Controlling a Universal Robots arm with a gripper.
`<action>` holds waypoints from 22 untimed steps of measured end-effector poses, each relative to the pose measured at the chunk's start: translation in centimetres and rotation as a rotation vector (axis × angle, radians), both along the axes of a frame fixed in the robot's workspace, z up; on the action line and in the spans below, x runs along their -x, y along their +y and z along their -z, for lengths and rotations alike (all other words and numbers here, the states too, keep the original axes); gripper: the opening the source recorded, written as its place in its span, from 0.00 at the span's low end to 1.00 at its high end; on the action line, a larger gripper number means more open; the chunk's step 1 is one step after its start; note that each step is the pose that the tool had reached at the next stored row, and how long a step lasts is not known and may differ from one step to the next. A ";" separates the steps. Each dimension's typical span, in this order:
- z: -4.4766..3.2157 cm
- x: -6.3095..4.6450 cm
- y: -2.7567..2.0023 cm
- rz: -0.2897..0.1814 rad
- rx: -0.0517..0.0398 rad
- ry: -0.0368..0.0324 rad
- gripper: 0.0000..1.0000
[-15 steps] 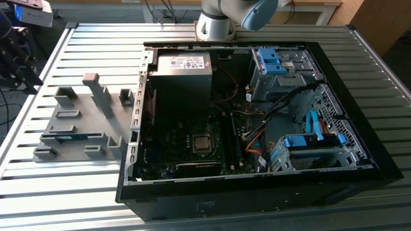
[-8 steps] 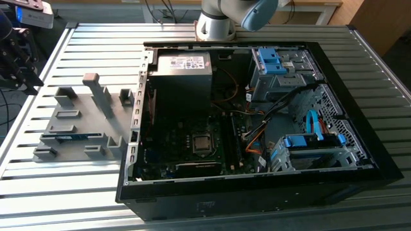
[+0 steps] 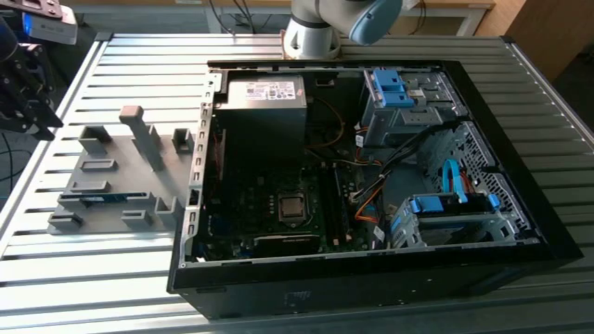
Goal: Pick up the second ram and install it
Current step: 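Pick up the second ram and move it above second insertion slot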
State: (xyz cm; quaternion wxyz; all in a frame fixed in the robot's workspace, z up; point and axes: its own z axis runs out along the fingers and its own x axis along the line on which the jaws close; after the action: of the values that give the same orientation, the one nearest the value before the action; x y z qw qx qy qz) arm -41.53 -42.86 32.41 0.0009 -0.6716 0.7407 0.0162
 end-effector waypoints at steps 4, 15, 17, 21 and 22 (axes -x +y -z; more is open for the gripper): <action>0.17 0.0 -0.12 0.000 0.0005 0.0001 0.31; 1.07 0.0 -0.58 0.000 0.0006 0.0003 0.31; 1.32 0.0 -0.73 0.000 0.0005 0.0000 0.31; 1.84 0.0 -0.88 0.000 0.0005 0.0000 0.31; 1.97 0.0 -0.91 0.000 0.0005 0.0001 0.31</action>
State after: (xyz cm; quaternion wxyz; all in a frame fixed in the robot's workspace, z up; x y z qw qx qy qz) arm -41.53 -43.77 30.44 0.0007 -0.6717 0.7407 0.0160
